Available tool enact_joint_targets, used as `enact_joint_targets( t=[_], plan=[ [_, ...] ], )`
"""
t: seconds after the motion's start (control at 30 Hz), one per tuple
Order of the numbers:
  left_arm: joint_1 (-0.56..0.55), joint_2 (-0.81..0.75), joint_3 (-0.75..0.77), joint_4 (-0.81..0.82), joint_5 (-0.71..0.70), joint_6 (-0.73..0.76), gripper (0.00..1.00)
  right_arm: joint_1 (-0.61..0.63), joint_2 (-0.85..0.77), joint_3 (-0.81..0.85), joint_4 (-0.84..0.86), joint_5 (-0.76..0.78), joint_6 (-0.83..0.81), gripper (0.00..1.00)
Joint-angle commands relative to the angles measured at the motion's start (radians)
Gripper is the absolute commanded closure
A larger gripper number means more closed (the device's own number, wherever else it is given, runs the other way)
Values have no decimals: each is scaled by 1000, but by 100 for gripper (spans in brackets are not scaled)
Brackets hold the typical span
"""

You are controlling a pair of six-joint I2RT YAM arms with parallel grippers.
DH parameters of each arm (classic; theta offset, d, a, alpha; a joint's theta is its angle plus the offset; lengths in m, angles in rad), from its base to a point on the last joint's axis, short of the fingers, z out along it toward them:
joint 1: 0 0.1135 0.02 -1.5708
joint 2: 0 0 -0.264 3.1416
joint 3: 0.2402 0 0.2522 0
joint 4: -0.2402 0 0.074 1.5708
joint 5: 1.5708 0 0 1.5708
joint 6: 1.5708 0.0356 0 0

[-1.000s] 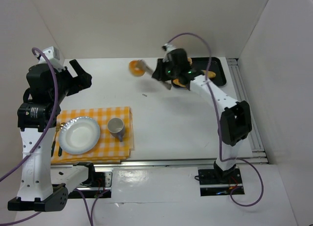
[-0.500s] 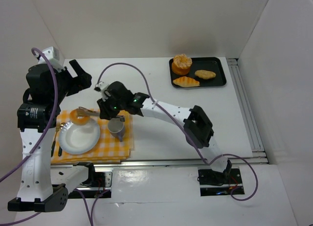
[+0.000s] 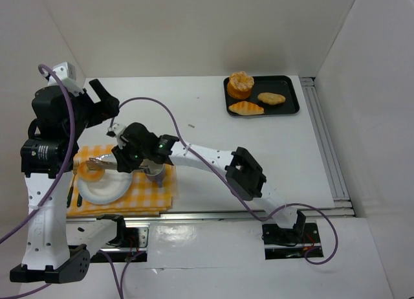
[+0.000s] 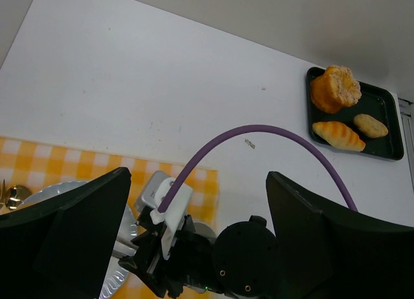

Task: Place the bread

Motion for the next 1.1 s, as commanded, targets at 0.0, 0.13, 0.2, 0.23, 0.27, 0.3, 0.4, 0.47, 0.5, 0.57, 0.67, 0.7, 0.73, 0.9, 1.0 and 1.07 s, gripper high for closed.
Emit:
enact_joint_targets(
  t=[0.0, 0.13, 0.2, 0.23, 0.27, 0.3, 0.4, 0.47, 0.5, 0.57, 0.67, 0.7, 0.73, 0.9, 1.0, 1.07],
  plan=[
    [6, -17, 34, 27, -9, 14, 1, -16, 7, 36, 13, 11, 10, 61],
    [6, -17, 34, 27, -9, 14, 1, -16, -42, 13, 25, 22, 10, 46],
    [6, -17, 34, 27, 0, 14, 1, -27, -61, 0, 25, 22, 10, 42],
    [6, -17, 34, 27, 0, 14, 1, -27, -74, 0, 25, 22, 10, 40],
    [6, -17, 25, 27, 0, 14, 1, -36, -74, 0, 25, 22, 10, 40],
    [6, -17, 25, 27, 0, 14, 1, -36, -85, 0, 25, 22, 10, 40],
    [6, -17, 25, 27, 0, 14, 1, -47, -122, -20, 34, 45, 0, 40],
    [6, -17, 25, 27, 0, 14, 1, -60, -177, -71, 60, 57, -1, 40],
    [6, -17, 25, 27, 0, 14, 1, -61, -200, -92, 74, 57, -1, 40],
    [6, -17, 25, 27, 0, 14, 1, -97, -258, -115, 74, 88, -1, 40],
    [6, -17, 25, 27, 0, 5, 1, -154, -317, -135, 45, 159, -1, 41],
    [6, -17, 25, 27, 0, 5, 1, -171, -330, -153, 45, 175, -1, 41],
    [6, -17, 34, 27, 0, 5, 1, -191, -358, -168, 33, 204, -1, 41],
    [6, -17, 34, 27, -11, 5, 1, -359, -459, -321, 10, 306, 30, 41],
    [6, -17, 25, 27, -11, 5, 1, -514, -527, -389, -40, 383, 96, 43],
    [6, -17, 25, 27, -11, 5, 1, -647, -562, -438, -54, 374, 128, 43]
  ],
)
